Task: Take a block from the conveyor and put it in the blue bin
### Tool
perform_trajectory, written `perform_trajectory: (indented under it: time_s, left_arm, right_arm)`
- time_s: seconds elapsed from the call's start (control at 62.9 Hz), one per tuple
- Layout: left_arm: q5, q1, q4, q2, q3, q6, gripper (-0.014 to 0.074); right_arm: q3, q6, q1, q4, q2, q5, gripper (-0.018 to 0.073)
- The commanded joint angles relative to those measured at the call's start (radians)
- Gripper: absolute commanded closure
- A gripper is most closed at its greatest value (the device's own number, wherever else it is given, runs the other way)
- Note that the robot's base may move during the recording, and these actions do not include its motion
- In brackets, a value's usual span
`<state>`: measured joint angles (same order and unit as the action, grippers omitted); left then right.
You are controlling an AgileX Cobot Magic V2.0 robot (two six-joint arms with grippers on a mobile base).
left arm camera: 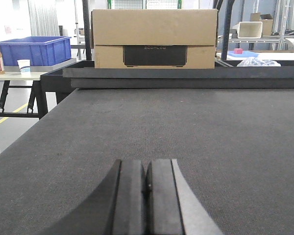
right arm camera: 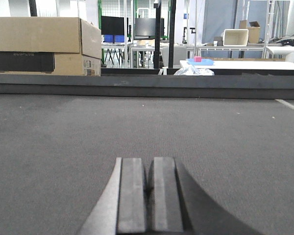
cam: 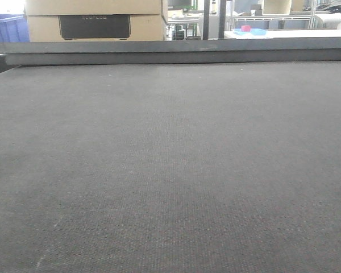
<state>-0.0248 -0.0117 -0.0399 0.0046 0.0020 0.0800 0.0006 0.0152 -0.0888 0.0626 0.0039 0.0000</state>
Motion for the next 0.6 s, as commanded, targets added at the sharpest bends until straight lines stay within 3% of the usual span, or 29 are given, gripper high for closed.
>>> perform_trajectory:
  time_s: [0.0,0.095,0.365,0.588]
  left_arm:
    - [0.036,-0.005,-0.001,-0.005,-0.002,-0.004,0.0707]
    - [0.098,-0.005,-0.001,-0.005,-0.002,-0.004,0.0707]
    - [0.477,-0.005,-0.049,-0.005,-0.002,-0.004,0.0707]
    - [0.389,-0.005,-0.044,-0.005,-0.114,-0.004,0.0707]
  right_arm:
    - [-0.001,0.002,0.003,0.000,-0.004,-0.073,0.0721]
    - [-0.001,0.002,0.003,0.000,-0.004,-0.218,0.0721]
    - [-0.001,0.002,0.003,0.000,-0.004,-0.529,0.0721]
    - [-0.086,0.002,0.003,0.000,-0.004,-0.547,0.0721]
